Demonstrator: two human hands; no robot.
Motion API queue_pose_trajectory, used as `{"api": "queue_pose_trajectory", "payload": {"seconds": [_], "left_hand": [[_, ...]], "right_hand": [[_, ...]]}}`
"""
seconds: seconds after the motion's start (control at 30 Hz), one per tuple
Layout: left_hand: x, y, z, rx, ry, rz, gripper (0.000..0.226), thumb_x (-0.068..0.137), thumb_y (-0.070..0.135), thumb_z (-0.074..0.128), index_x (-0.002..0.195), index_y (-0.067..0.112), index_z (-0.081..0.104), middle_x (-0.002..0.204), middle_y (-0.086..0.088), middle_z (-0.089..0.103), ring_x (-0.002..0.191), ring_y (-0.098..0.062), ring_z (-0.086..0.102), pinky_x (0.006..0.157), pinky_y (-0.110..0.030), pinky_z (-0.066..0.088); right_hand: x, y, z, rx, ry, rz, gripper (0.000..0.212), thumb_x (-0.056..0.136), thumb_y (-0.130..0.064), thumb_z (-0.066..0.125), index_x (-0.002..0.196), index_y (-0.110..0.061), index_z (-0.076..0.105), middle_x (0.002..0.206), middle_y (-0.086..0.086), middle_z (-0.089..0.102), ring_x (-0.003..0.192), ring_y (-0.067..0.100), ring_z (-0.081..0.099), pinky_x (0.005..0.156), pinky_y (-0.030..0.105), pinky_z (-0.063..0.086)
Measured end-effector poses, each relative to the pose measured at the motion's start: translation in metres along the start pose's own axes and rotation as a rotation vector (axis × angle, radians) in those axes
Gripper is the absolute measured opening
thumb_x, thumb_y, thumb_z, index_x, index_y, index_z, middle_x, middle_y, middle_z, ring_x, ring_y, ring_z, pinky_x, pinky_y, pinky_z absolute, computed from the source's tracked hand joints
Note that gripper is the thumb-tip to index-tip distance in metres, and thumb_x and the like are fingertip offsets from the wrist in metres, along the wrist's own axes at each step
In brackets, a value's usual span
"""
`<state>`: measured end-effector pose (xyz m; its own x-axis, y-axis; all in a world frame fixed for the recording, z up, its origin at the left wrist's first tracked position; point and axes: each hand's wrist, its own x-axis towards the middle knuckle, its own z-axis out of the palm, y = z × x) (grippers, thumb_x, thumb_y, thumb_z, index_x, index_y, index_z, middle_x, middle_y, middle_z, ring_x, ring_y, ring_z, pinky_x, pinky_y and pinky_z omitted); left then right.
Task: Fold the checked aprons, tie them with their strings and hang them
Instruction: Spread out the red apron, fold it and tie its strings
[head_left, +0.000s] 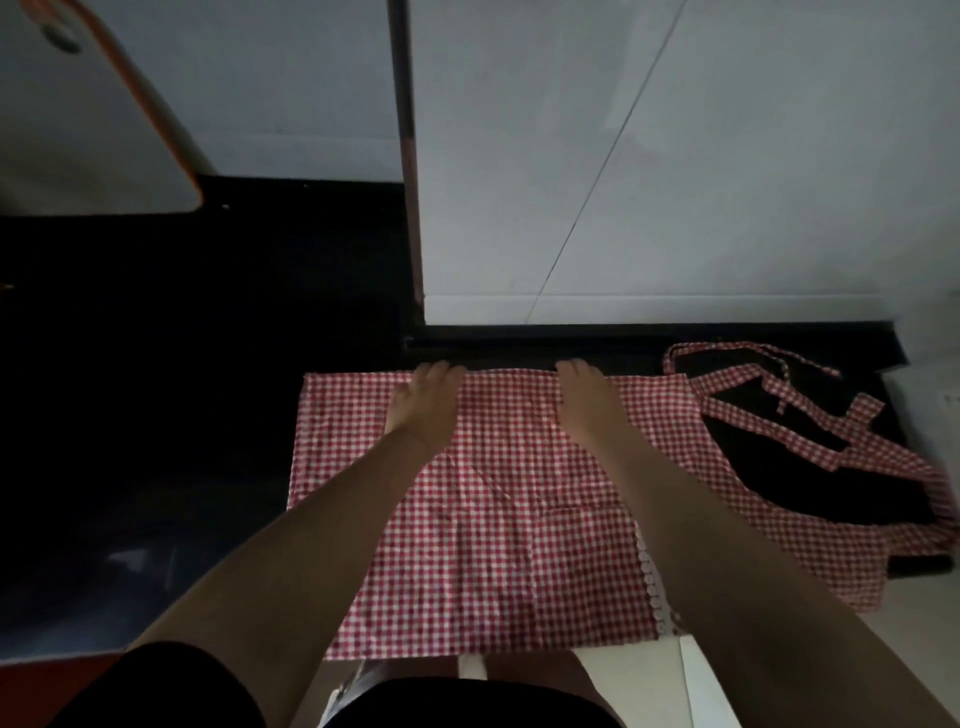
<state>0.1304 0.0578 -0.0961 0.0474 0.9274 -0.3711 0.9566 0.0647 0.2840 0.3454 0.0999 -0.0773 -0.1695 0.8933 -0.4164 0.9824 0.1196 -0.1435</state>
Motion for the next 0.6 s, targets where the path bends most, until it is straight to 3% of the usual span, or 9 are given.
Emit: {"api": "queue_pose_trajectory", "payload": {"seconds": [0.17, 0.27, 0.37, 0.43, 0.47, 0.53, 0.6], "left_hand": [[0.013, 0.009, -0.007, 0.029, 0.002, 0.006, 0.055, 0.095, 0.020, 0.054, 0.146, 0.026, 0.036, 0.137, -0.004, 0.039, 0.129, -0.024, 0.034, 0.094, -0.040, 0.045], [0.024, 0.028, -0.004, -0.045, -0.032, 0.076, 0.049, 0.094, 0.025, 0.055, 0.142, 0.025, 0.044, 0.133, -0.003, 0.041, 0.126, -0.023, 0.035, 0.094, -0.039, 0.045], [0.035, 0.049, 0.000, -0.096, -0.032, 0.107, 0.049, 0.095, 0.023, 0.053, 0.143, 0.023, 0.044, 0.136, -0.003, 0.041, 0.129, -0.023, 0.034, 0.098, -0.039, 0.044], [0.041, 0.059, 0.002, -0.128, -0.007, 0.131, 0.045, 0.094, 0.021, 0.054, 0.139, 0.022, 0.049, 0.133, -0.003, 0.044, 0.126, -0.021, 0.038, 0.097, -0.039, 0.046], [0.042, 0.063, 0.002, -0.138, 0.002, 0.130, 0.041, 0.094, 0.020, 0.054, 0.135, 0.021, 0.051, 0.130, -0.003, 0.046, 0.123, -0.021, 0.041, 0.095, -0.039, 0.047], [0.044, 0.068, 0.000, -0.113, -0.001, 0.088, 0.033, 0.095, 0.019, 0.053, 0.128, 0.019, 0.056, 0.124, -0.005, 0.049, 0.119, -0.022, 0.045, 0.092, -0.039, 0.049], [0.045, 0.065, -0.003, -0.049, -0.027, 0.007, 0.029, 0.096, 0.024, 0.051, 0.123, 0.016, 0.059, 0.122, -0.007, 0.051, 0.115, -0.024, 0.050, 0.089, -0.038, 0.049]], "right_hand": [[0.006, -0.002, 0.001, -0.028, -0.062, -0.033, 0.047, 0.097, -0.034, 0.054, 0.141, -0.022, 0.040, 0.131, 0.009, 0.047, 0.122, 0.027, 0.043, 0.105, 0.045, 0.035], [0.013, -0.010, 0.003, -0.042, -0.062, -0.026, 0.041, 0.097, -0.033, 0.052, 0.137, -0.026, 0.044, 0.131, 0.008, 0.046, 0.124, 0.026, 0.040, 0.107, 0.047, 0.031], [0.020, -0.014, 0.003, -0.019, 0.020, -0.073, 0.017, 0.098, -0.030, 0.048, 0.112, -0.024, 0.054, 0.118, 0.002, 0.049, 0.115, 0.023, 0.042, 0.101, 0.042, 0.032], [0.021, -0.016, 0.000, 0.008, 0.047, -0.110, 0.002, 0.097, -0.026, 0.048, 0.098, -0.024, 0.048, 0.104, -0.002, 0.050, 0.108, 0.022, 0.048, 0.099, 0.041, 0.034], [0.021, -0.018, -0.002, 0.013, 0.049, -0.130, 0.005, 0.097, -0.024, 0.049, 0.094, -0.024, 0.044, 0.096, -0.004, 0.051, 0.103, 0.022, 0.051, 0.098, 0.042, 0.034], [0.022, -0.017, -0.006, 0.028, 0.035, -0.147, 0.006, 0.096, -0.021, 0.048, 0.096, -0.024, 0.043, 0.086, -0.006, 0.052, 0.093, 0.022, 0.053, 0.098, 0.043, 0.034], [0.023, -0.012, -0.010, -0.013, 0.017, -0.140, 0.013, 0.095, -0.020, 0.051, 0.106, -0.023, 0.046, 0.091, -0.003, 0.058, 0.094, 0.022, 0.054, 0.099, 0.043, 0.033]]}}
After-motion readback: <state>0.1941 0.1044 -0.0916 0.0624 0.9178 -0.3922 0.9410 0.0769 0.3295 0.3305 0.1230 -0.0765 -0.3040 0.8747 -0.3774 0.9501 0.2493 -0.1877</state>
